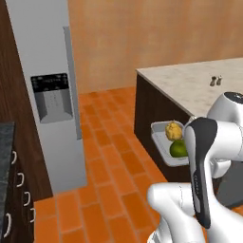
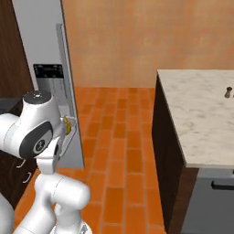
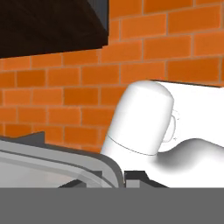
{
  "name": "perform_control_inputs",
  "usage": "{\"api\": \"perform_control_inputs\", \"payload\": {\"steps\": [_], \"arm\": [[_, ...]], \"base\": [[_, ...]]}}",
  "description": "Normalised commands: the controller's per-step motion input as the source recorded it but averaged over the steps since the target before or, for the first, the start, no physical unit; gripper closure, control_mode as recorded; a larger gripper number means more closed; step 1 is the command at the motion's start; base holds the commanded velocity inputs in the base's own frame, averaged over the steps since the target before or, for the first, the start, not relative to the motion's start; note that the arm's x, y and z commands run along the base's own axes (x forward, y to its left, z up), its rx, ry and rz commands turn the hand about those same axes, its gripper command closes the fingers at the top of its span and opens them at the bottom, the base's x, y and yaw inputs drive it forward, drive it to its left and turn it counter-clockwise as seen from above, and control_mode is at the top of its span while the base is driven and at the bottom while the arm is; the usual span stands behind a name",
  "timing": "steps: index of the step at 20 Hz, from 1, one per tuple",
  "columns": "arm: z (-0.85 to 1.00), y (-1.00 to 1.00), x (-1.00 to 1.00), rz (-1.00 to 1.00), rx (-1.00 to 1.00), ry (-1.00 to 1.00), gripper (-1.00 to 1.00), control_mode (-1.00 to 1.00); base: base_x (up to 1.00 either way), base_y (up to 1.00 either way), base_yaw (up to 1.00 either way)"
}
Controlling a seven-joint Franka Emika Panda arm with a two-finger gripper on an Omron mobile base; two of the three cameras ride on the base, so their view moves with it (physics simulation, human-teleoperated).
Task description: Take the meat container that has the shrimp and place it on the second highest rack of the freezer. Then take the vegetable container that has the squash and lime and place it on the highest rack of the freezer.
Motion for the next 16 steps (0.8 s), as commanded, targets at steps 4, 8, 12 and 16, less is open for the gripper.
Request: {"api": "perform_control_inputs", "payload": {"steps": [4,8,12,16], "arm": [[0.0,0.0,0.0,0.0,0.0,0.0,1.0,1.0],[0.0,0.0,0.0,0.0,0.0,0.0,1.0,1.0],[0.0,0.0,0.0,0.0,0.0,0.0,1.0,1.0],[0.0,0.0,0.0,0.0,0.0,0.0,1.0,1.0]], "base": [[1.0,-0.13,0.0],[0.99,-0.69,0.01],[0.97,-0.57,0.09],[0.86,-0.45,0.17]]}}
